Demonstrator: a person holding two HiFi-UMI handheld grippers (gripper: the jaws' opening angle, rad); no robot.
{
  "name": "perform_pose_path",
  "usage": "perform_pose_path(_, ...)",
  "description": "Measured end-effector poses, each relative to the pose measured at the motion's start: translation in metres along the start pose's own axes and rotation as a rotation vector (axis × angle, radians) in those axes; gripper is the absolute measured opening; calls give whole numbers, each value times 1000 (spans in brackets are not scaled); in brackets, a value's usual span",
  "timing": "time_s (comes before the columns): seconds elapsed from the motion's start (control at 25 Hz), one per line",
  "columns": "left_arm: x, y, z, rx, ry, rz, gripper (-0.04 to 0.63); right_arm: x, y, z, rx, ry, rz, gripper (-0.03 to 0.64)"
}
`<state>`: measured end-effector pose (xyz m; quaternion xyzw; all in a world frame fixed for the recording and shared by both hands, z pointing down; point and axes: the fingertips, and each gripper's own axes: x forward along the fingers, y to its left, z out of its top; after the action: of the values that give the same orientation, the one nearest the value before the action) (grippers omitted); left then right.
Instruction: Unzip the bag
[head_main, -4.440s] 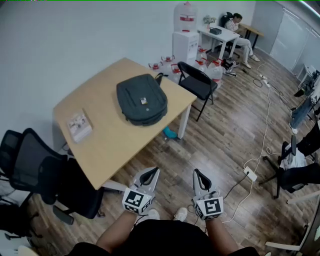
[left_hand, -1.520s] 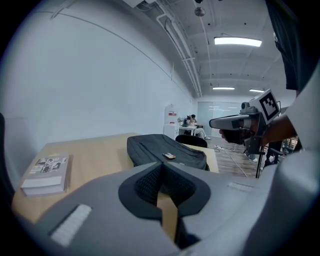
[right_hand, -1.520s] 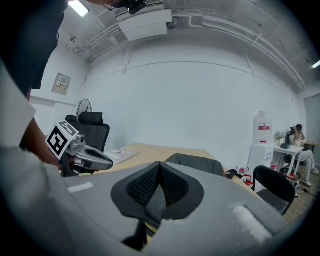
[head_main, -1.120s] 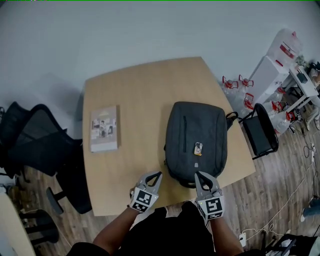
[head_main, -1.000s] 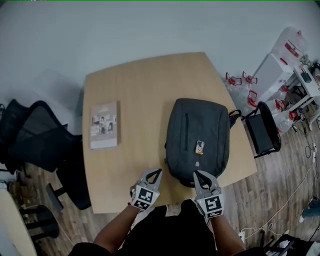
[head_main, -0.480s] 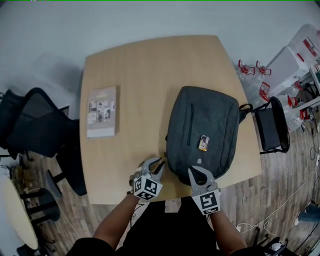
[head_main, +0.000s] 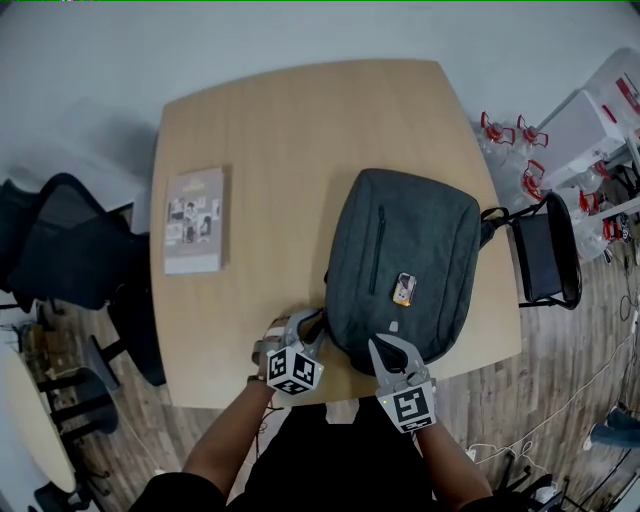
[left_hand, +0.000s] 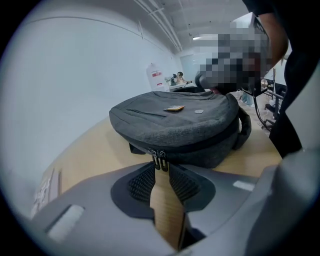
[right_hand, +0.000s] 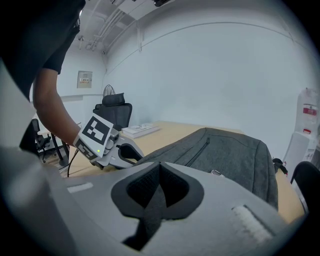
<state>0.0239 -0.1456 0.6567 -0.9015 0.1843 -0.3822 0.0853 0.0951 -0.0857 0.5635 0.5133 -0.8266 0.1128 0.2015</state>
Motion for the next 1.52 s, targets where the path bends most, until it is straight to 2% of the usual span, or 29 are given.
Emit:
perform_pose_path(0.24,-1,0,2,4,3,26,55,3,-6,-1,5,-6,4,3)
perform_pose_path(0.32,-2,2,3,-19,-4,36,28,3,-6,-1,8,-5,5,3)
perform_pose_path(0.44,-4,2,5,-53,-17,21,28,1,-8,-5,6,4,6,3)
perform_pose_path(0.56,-6,1,5,-92,-26,-5,26,-3,-8,-7,-50,42,19,3)
perform_pose_path(0.68,-6,1,6,-139,-29,-34,26,-8,-4,-14,-132,53,73,3)
perform_pose_path(0.88,-7,1,7,-185,-24,-70,26,-26,0,-38,-247,114,220,6)
perform_pose_path(0.96,-7,1,7,-193,-19,-79,26,-34,1,-47,-274,147,274,134)
perform_pose_path(1.24,-7,2,7,-227,-14,-86,26,-48,18,-66,-423,235,396,204)
perform_pose_path(1.4,-8,1,7,-255,-19,-90,26,-35,27,-81,-526,276,362,196)
perform_pose_path(1.52,-9,1,8,-253,-27,-81,25,-27,27,-87,-557,307,328,116)
